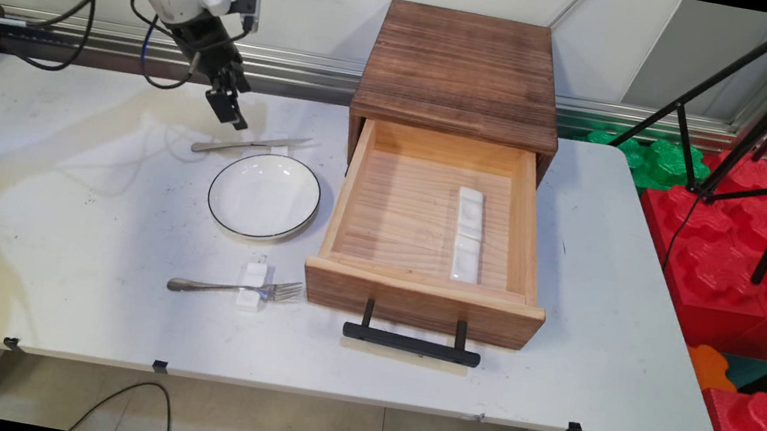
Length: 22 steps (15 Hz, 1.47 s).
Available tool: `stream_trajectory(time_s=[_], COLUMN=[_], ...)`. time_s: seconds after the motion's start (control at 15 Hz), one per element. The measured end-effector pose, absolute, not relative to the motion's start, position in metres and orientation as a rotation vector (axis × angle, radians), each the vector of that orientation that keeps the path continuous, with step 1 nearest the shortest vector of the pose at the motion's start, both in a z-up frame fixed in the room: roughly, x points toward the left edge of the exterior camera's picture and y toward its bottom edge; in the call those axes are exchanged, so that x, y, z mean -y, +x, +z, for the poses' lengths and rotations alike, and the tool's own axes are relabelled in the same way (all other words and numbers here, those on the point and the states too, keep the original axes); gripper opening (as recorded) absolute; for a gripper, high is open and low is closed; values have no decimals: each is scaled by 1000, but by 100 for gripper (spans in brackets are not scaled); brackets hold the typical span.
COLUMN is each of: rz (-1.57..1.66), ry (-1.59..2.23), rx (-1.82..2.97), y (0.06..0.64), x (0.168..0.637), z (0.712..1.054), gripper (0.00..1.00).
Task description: Pick up the knife from the left of the white plate
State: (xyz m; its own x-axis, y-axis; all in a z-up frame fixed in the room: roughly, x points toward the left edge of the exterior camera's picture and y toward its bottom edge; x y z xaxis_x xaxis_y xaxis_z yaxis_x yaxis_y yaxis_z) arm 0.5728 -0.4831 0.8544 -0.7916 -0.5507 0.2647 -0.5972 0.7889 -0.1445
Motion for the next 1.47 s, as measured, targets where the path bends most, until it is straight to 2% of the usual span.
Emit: stream_trajectory(time_s=[0.93,1.4,1.47], rz=[238,234,233], ry=[862,876,877], rx=[2773,2766,2764], y=[566,565,565], x=[502,505,505], z=[809,796,795], gripper=[100,100,0])
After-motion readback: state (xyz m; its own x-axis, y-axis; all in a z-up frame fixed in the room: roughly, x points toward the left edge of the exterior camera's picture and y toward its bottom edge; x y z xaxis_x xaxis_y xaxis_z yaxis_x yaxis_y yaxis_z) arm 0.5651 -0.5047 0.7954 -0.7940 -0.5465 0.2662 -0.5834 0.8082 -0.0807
